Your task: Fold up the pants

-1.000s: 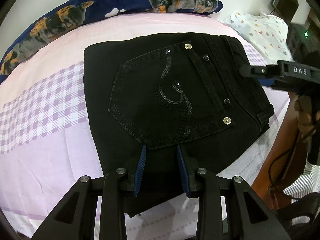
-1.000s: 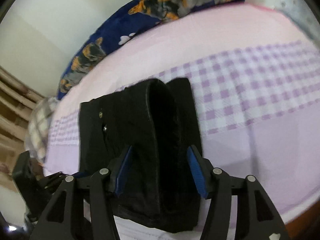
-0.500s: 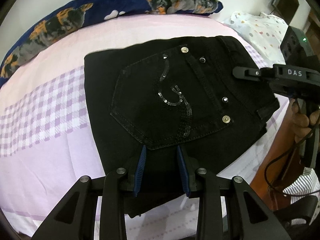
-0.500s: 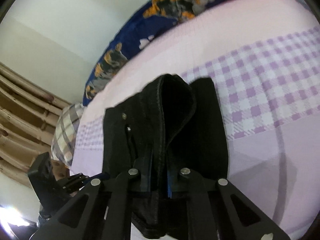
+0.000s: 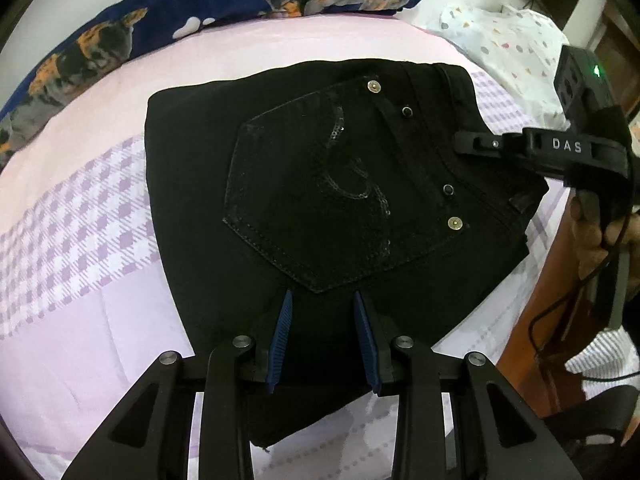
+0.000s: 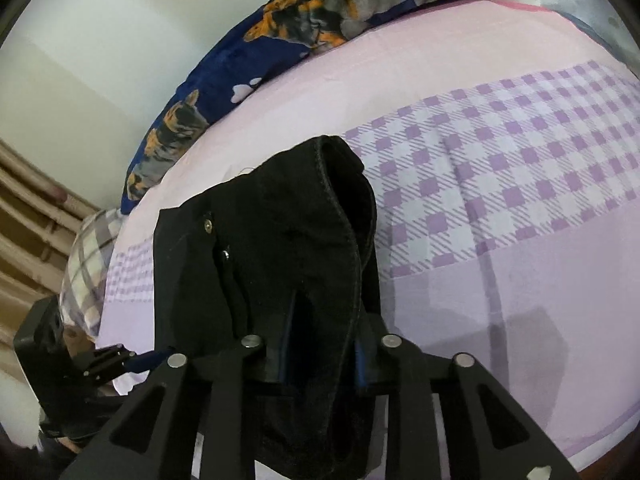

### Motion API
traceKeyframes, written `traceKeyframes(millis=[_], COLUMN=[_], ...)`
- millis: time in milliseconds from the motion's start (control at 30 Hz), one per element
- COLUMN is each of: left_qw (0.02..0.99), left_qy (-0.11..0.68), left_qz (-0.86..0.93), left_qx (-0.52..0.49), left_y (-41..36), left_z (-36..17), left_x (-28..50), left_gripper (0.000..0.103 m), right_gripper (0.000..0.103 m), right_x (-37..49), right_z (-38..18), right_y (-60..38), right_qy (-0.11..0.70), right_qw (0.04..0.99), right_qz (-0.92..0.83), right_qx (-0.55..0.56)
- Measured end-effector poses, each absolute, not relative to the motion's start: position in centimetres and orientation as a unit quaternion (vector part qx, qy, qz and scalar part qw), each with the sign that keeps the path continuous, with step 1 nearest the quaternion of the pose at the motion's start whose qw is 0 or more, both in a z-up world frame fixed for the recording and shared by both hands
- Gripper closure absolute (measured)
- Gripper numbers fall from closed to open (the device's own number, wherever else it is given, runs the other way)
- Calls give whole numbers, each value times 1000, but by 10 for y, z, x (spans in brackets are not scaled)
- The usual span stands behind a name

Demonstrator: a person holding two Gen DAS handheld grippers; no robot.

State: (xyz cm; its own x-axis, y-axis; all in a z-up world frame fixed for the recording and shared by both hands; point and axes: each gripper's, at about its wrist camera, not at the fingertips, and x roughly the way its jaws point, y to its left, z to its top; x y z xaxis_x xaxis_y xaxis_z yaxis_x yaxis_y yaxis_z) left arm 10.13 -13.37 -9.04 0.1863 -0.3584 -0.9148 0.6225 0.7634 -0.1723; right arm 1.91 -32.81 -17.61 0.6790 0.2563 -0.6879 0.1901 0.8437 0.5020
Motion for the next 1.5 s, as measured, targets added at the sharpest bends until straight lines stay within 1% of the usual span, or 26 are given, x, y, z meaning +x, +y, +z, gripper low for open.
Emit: traceKeyframes(millis=[133, 267, 333, 500, 700, 800, 1033, 1233, 1500], left_qw=[763, 764, 765, 768, 769, 767, 771, 746, 721], left_qy=[548, 547, 547, 543, 541, 542, 538, 570, 598], left_qz=[-321, -321, -321, -322, -325, -332, -341, -325, -315], left_qx=[123, 118, 115, 114, 102, 87, -18, -115, -151], left_y=[-135, -130, -128, -119, -107, -100, -56, -27, -23], left_z=[-90, -90, -89, -88, -85, -81, -66, -83, -104], left_x=[102, 100, 97, 91, 82, 80, 96, 124, 145], left_gripper=[69, 69, 69, 67, 65, 65, 64, 64, 64], right_gripper=[75, 68, 62, 55, 54, 51, 49, 49, 48], right_x=[13, -1, -7, -20, -26, -29, -28, -17, 3], right_z=[-173, -174, -174, -177, -177, -177, -177, -184, -190], right_y=[-324, -318, -316, -315, -314, -313, -320, -333, -351], right_qy=[404, 407, 409, 412, 416, 418, 426, 427, 420], right_qw=[877, 877, 878, 874, 870, 868, 860, 854, 841], right_qz=[9, -1, -9, -19, -23, -26, -4, 39, 90], right_qx=[261, 254, 249, 256, 264, 267, 280, 296, 329])
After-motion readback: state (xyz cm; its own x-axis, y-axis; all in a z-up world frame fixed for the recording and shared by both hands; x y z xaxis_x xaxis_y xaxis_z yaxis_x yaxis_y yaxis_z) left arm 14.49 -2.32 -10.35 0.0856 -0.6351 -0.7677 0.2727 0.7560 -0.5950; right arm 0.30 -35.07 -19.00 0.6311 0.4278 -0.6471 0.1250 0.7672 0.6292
